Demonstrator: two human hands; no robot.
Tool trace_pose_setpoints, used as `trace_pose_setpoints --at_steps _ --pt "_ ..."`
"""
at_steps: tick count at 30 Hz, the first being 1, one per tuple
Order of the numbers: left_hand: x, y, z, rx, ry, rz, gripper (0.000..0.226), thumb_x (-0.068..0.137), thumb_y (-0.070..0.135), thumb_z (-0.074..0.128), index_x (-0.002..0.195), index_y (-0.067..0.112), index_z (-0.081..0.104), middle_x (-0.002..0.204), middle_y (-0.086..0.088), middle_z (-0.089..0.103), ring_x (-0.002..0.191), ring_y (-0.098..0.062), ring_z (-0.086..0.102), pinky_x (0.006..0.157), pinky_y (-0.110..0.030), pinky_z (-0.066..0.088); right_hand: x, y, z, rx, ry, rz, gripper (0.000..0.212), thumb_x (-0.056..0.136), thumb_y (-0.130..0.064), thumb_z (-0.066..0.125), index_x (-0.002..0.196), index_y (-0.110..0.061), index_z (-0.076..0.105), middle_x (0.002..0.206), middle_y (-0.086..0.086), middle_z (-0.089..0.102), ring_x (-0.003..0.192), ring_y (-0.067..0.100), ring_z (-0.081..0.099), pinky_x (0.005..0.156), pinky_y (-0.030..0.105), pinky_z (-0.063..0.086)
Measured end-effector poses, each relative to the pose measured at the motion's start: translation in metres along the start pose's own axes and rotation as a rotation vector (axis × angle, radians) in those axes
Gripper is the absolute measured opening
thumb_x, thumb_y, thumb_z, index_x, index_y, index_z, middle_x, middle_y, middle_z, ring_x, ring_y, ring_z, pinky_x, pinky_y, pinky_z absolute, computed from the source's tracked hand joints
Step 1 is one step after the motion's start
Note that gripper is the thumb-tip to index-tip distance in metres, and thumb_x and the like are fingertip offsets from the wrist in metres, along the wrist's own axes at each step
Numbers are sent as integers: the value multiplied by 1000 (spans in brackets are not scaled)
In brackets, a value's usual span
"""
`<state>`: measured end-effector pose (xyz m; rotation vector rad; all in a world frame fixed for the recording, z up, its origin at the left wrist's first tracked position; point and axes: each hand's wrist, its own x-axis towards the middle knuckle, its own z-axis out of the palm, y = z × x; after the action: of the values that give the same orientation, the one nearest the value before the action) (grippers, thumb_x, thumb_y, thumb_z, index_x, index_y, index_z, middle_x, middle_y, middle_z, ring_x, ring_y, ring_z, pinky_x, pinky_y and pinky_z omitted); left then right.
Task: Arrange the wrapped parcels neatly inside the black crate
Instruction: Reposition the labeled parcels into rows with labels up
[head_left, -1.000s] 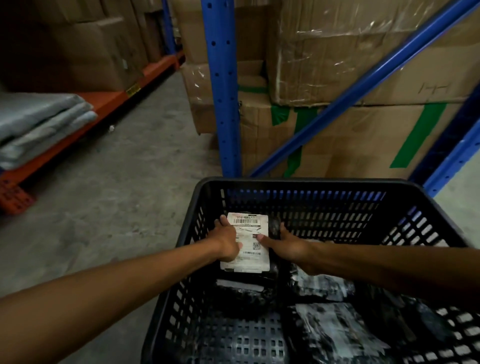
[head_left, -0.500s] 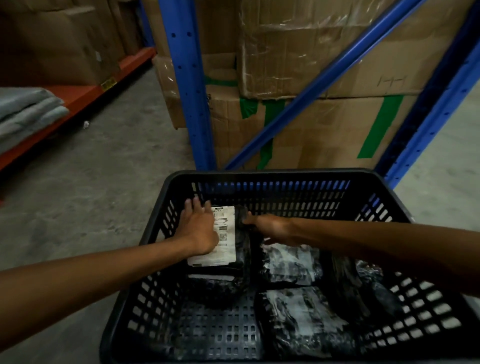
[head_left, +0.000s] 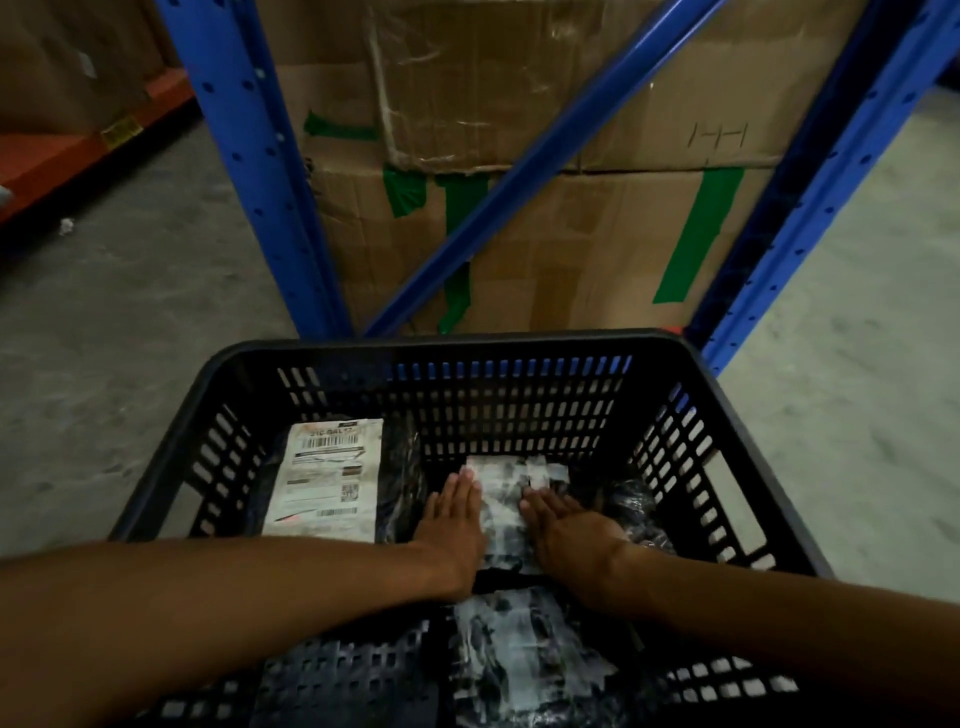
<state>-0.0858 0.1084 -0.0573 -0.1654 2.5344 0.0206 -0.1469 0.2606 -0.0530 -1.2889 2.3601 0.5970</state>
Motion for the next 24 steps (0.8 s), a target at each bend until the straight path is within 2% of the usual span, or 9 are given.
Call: trace_pose_setpoints --at_steps 4,7,10,15,18,19,21,22,24 --pt "7 2 19 -17 140 -25 65 103 7 24 153 -5 -17 161 -21 -25 151 -35 -19 126 -42 0 9 -17 1 -62 -55 98 62 105 -23 22 151 8 -4 162 26 -9 151 40 -6 122 49 7" --pt "5 -3 22 110 146 56 80 99 5 40 150 -9 -20 157 -29 -28 148 -43 -22 126 -47 6 8 -26 -4 -217 -91 81 65 105 -30 27 151 10 4 161 29 -4 148 47 -4 120 55 7" --pt "0 -3 17 152 77 74 100 89 4 56 148 -11 -23 154 -32 -32 146 -46 -24 125 -49 6 7 -24 -4 -297 -48 31 64 104 -30 30 151 7 9 161 29 0 149 47 -1 121 56 9" --pt "0 0 -1 144 -40 168 89 93 8 49 149 -13 -17 156 -37 -21 147 -51 -16 125 -50 10 -12 16 -6 -143 48 -22 58 104 -14 26 155 0 2 165 18 -3 152 34 3 120 50 14" --pt "-5 0 -14 106 -32 206 86 96 15 49 152 -10 -11 158 -36 -16 148 -49 -14 125 -50 11 -22 23 -14 -113 32 -41 65 102 -19 37 154 5 5 164 21 1 152 33 7 121 41 14" --pt "-8 -1 -23 76 -19 232 83 97 17 49 153 -9 -7 160 -34 -12 150 -46 -12 125 -48 10 -24 23 -17 -73 23 -33 71 100 -23 45 153 6 9 163 23 7 151 33 13 119 40 21" --pt "-16 -7 -45 -12 8 307 75 98 20 51 152 -9 7 162 -30 1 152 -42 -3 126 -45 13 -25 26 -20 69 40 12 79 90 -34 61 151 3 25 156 21 32 139 33 41 105 38 43" --pt "-19 -12 -54 -62 42 344 70 97 22 53 150 -6 16 160 -28 13 152 -40 8 124 -44 20 -25 31 -22 168 67 41 75 85 -37 67 145 -2 38 146 17 47 127 33 54 96 36 49" --pt "-24 -21 -70 -176 115 360 58 94 27 57 141 5 31 147 -19 39 138 -34 39 113 -44 39 -28 39 -32 359 111 76 57 77 -36 73 125 -10 56 123 11 66 107 30 66 82 31 53"
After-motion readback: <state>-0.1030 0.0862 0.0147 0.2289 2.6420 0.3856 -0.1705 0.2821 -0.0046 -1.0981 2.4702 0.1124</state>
